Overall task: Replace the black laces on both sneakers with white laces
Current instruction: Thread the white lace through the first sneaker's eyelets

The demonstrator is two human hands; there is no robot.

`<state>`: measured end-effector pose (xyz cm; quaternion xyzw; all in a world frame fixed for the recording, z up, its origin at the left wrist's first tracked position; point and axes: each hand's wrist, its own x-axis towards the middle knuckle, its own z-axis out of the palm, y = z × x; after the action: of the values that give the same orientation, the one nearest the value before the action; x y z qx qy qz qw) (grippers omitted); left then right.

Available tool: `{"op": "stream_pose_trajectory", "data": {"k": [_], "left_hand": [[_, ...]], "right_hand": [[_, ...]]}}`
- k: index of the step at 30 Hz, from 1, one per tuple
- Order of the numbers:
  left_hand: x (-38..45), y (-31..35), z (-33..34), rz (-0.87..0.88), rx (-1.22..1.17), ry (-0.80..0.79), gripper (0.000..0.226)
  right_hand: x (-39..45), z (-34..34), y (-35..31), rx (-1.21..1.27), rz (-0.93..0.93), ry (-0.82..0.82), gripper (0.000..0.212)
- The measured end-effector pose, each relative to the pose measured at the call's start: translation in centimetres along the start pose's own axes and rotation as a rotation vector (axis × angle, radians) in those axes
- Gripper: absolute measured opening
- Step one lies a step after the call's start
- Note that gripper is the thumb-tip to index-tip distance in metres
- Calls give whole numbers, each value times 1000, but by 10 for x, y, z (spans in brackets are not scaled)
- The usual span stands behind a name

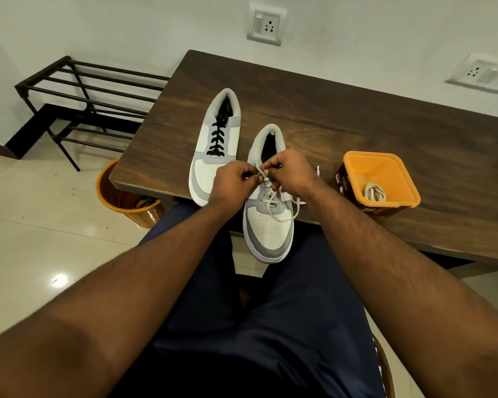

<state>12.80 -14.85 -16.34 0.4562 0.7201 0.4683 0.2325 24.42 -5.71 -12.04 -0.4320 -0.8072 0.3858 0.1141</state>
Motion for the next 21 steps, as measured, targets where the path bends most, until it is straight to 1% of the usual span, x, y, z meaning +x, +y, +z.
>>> {"op": "stream_pose_trajectory", "data": {"k": [4,7,9,11,14,16,18,20,21], "left_hand": [[11,0,-8,35,99,-112,13],[12,4,-11,17,61,-138,14],[10,3,-11,-40,-33,-87,12],[8,1,-13,-123,-130,19,8],[1,0,-18,-238,-296,171,11],[-3,1,-21,-281,-322,240,13],[-6,4,-22,-284,-259,262,13],[-9,11,-23,-208,-189,271,7],[-10,15,-22,-151,-171,249,21]], "right_hand": [[0,0,2,-12,-1,15,13],[0,-2,2,-21,-8,5,14],[-1,-4,4,-43,-19,-6,15],[-2,-5,7,-53,-26,-3,15],[-4,-7,10,-40,-28,9,16],[-6,-8,9,-40,-24,8,16],[-6,-9,8,-20,-1,-1,15],[-6,-9,5,-1,17,-7,14],[-6,-8,4,-4,16,-6,14]]}}
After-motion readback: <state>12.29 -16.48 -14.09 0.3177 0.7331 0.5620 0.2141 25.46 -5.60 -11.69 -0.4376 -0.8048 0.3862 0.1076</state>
